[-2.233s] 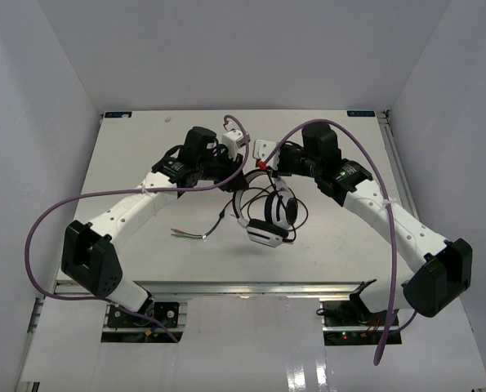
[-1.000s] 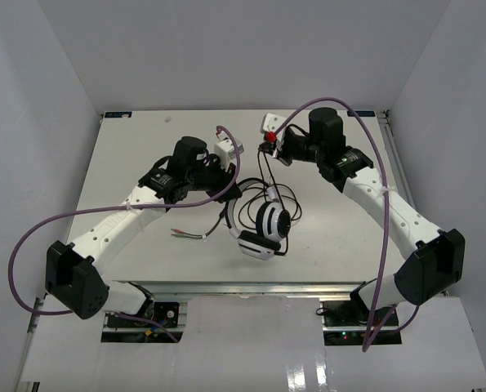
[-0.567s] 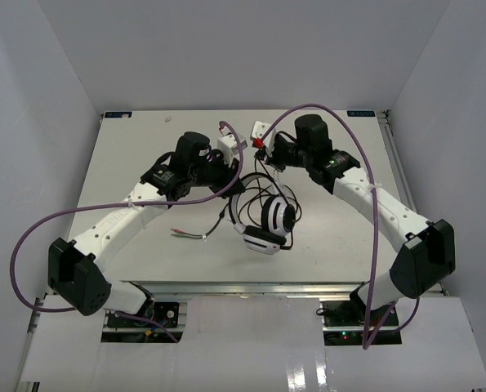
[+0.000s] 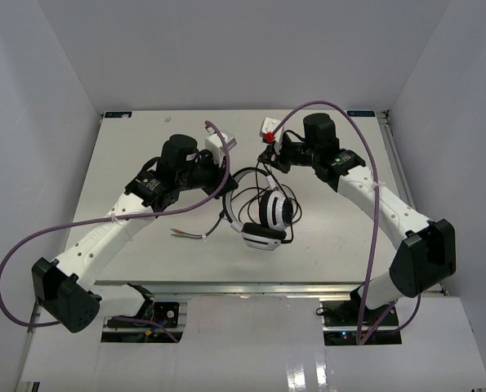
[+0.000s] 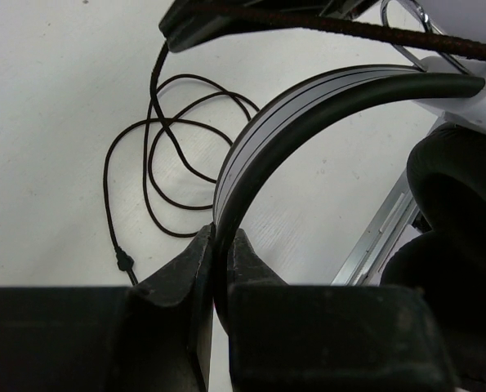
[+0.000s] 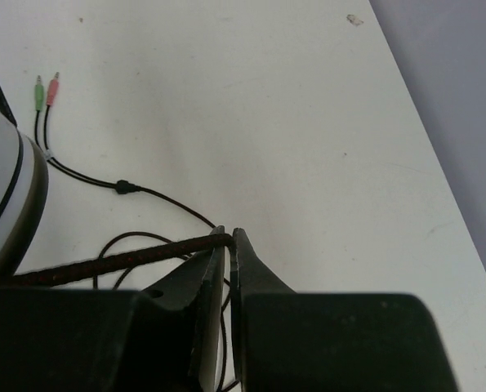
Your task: Wrap the headphones
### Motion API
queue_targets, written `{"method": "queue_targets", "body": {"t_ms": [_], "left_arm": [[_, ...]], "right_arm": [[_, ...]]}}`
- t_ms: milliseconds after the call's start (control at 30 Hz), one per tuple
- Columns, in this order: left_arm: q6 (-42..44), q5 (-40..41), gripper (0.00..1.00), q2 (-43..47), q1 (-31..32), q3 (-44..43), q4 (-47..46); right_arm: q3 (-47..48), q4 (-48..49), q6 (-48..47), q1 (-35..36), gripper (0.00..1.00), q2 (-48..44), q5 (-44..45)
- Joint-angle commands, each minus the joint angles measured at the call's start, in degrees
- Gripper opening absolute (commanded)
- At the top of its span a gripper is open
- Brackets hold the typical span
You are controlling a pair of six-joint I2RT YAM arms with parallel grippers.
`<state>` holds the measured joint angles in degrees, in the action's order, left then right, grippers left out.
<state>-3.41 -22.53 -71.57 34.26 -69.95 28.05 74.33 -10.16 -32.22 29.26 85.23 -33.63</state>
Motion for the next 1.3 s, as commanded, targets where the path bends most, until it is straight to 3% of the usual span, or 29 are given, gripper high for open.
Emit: {"method": "queue_targets", "body": {"t_ms": [0, 233, 400, 567, 667, 767, 1067, 1267], "left_arm": [[-2.79, -5.04, 0.00, 5.39, 0.72, -2.39, -4.81], [-5.74, -1.31, 0.00, 8.83, 0.72, -1.55, -9.58], [-8.88, 0.42, 0.00, 9.53, 0.72, -3.36, -11.73], [-12.39, -0.47, 0.00, 7.65, 0.72, -7.55, -11.73], [-14.29, 0.46, 0.00, 7.17, 0.72, -10.28, -11.72], [-16.36, 2.61, 0.00, 6.77, 0.72, -12.65, -11.88], [-25.94, 29.43, 0.00, 6.17, 0.72, -18.55, -12.25], [-37.03, 44.35, 0.00, 5.78, 0.72, -17.43, -12.94]], "right_arm": [[-0.24, 2.33, 3.96, -1.30, 0.12, -0.87, -3.61], [-2.14, 4.11, 9.17, -2.63, 0.20, -0.59, -14.09], [-4.27, 8.01, 14.06, -3.24, 0.39, -0.74, -23.96], [-9.10, 23.54, 25.99, -3.24, 0.60, 0.17, -34.22], [-13.98, 37.81, 37.71, -3.21, 0.67, 0.39, -38.02], [-17.72, 46.43, 43.57, -2.69, 0.73, 0.46, -39.17], [-27.44, 52.38, 39.77, -1.75, 0.77, -2.63, -41.30], [-30.84, 56.29, 40.63, -0.75, 0.76, -4.33, -42.91]]}}
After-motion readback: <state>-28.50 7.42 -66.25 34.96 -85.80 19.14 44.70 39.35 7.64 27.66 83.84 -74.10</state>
